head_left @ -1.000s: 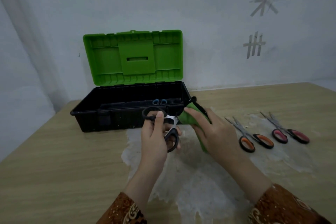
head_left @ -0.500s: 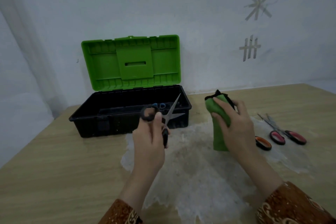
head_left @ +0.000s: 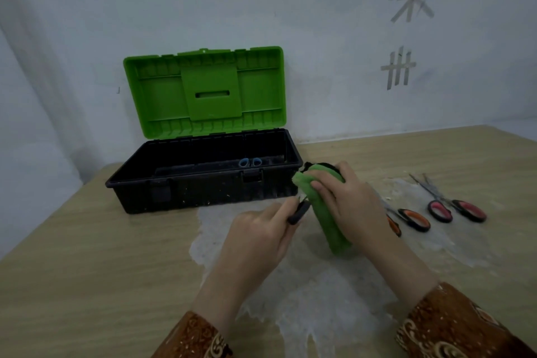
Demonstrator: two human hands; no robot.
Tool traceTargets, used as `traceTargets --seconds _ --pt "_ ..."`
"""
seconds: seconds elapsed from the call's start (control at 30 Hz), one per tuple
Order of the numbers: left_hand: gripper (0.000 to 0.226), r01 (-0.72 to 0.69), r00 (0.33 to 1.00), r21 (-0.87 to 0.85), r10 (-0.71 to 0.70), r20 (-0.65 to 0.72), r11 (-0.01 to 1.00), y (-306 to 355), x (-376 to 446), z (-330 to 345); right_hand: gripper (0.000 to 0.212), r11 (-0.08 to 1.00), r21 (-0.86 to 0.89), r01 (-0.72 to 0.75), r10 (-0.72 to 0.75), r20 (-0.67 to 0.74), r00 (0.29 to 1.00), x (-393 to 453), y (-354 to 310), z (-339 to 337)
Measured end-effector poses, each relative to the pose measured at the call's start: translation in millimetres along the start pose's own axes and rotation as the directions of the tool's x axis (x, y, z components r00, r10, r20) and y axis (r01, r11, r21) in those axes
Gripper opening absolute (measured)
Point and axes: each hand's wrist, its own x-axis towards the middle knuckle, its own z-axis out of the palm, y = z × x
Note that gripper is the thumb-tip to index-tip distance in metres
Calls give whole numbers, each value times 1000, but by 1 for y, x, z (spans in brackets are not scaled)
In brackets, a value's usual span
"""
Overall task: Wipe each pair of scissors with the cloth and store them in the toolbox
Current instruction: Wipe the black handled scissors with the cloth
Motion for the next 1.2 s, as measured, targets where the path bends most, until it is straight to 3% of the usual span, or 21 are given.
traceTargets --seconds 0.13,0.23,0.33,0.43,0.5,0.6,0.67,0.73,0.8,0.9,0.97,1.03,1.13,1.2 --pt "20 -27 999 -7 27 23 1000 4 -2 3 31 960 -114 -254 256 -4 967 0 16 -6" --pt "22 -31 1000 1 31 6 1000 3 -1 4 32 932 55 -358 362 -113 925 3 25 -17" --pt "25 -31 999 42 32 -15 999 2 0 3 33 951 230 -205 254 -207 945 6 15 -26" --pt "25 -30 999 45 31 -34 999 3 -1 2 38 983 181 33 -17 -87 996 2 -5 -20" --pt "22 29 999 -40 -31 -40 999 3 -1 0 39 994 51 92 -91 -13 996 -1 -10 -10" --pt "16 217 968 -264 -241 -65 940 9 1 -1 37 995 -21 -100 98 -95 991 0 3 -7" --pt "16 363 882 -532 -465 -67 765 16 5 1 35 969 56 -241 246 -134 960 -2 14 -10" --pt "17 412 781 -714 -623 -43 566 18 8 -1 33 930 178 -322 347 -136 928 -2 19 -12" --pt "12 399 772 -721 -631 -69 567 16 8 -4 31 900 268 -345 386 -120 915 1 17 -11" --pt "12 361 835 -628 -539 -112 689 13 7 -5 32 907 325 -268 287 -12 958 1 -2 -9" --pt "12 331 876 -560 -468 -116 759 12 6 -6 37 948 284 -141 124 78 989 -4 -14 -6" --pt "11 339 873 -563 -475 -110 754 11 6 -7 39 982 178 -69 45 136 990 -4 -12 -4" --pt "14 336 814 -681 -564 -137 650 12 10 -11 30 986 -81 -146 157 146 977 -2 9 -2" --pt "23 325 729 -796 -672 -134 511 13 17 -15 30 947 -101 -305 318 160 934 -4 22 -5"
